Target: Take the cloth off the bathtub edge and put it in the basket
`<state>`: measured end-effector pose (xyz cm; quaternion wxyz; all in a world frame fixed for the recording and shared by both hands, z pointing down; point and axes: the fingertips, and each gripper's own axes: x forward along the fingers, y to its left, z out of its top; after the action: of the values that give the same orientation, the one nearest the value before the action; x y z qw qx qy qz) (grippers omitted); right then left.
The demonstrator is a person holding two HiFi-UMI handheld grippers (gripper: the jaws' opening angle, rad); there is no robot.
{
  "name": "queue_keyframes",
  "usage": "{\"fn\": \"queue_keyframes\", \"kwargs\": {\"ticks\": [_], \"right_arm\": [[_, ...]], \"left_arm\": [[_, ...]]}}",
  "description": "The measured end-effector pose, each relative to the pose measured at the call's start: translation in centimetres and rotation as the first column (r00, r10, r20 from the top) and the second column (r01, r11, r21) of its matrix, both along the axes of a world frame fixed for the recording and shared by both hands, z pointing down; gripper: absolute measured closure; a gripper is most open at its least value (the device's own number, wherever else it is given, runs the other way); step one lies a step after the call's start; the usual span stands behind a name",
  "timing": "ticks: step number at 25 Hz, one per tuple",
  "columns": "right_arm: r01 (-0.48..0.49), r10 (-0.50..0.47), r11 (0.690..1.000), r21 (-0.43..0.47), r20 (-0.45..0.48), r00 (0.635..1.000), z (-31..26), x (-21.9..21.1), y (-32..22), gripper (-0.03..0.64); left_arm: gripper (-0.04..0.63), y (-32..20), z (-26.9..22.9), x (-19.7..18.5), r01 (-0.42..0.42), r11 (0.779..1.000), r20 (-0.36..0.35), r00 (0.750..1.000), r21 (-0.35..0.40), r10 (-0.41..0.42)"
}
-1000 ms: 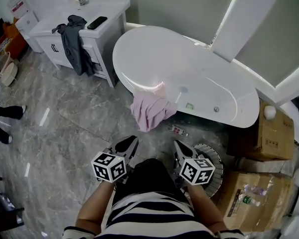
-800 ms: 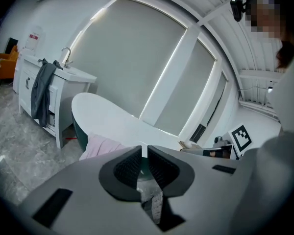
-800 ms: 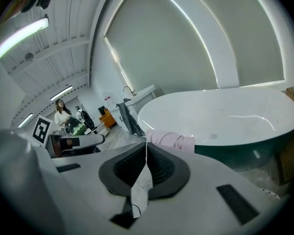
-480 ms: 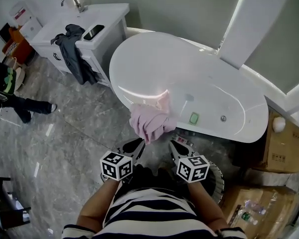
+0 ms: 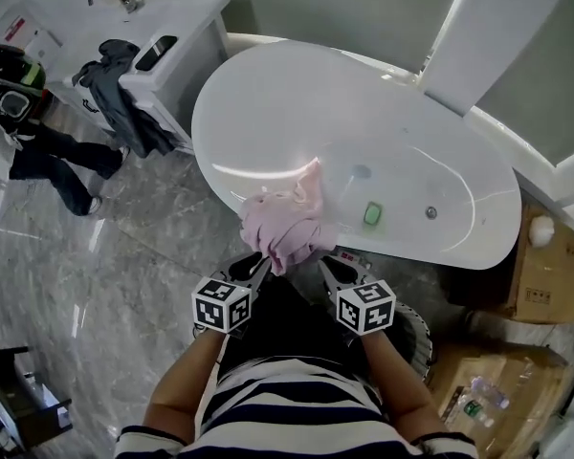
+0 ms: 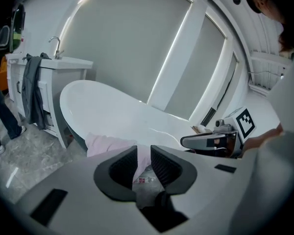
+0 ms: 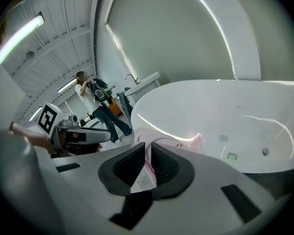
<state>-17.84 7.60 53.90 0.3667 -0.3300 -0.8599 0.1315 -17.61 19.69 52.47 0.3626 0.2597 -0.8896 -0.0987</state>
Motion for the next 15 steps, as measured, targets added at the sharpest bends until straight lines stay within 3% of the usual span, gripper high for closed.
{"fn": "queue_keyframes", "kwargs": {"ticks": [2,5,7,15], "right_arm": [[0.002,-0.002,1.000,0.015,-0.009,1.000,0.8,-1.1,0.3,0.581],[0.023,-0.021,0.999,0.026,-0.045,0.999,2.4,-2.3,1.4,0.483],[0.037,-0.033,0.998,0.046,-0.081,0.996,3.8,-3.2,2.3,0.454],[0.110,-0.097,0.988,0.106,-0.121,0.988,7.5,-6.6,4.7,0.366]], "left_arm": [[0.504,0.3,1.1,-1.4,-0.039,0.999,-0.021,0.999,-0.025,0.038],[0.466,0.8,2.7,-3.4,-0.112,0.991,-0.045,0.993,-0.075,0.109],[0.437,1.4,3.7,-4.7,-0.155,0.983,-0.065,0.987,-0.096,0.149],[0.391,2.5,6.2,-8.6,-0.298,0.949,-0.170,0.945,-0.104,0.279]]}}
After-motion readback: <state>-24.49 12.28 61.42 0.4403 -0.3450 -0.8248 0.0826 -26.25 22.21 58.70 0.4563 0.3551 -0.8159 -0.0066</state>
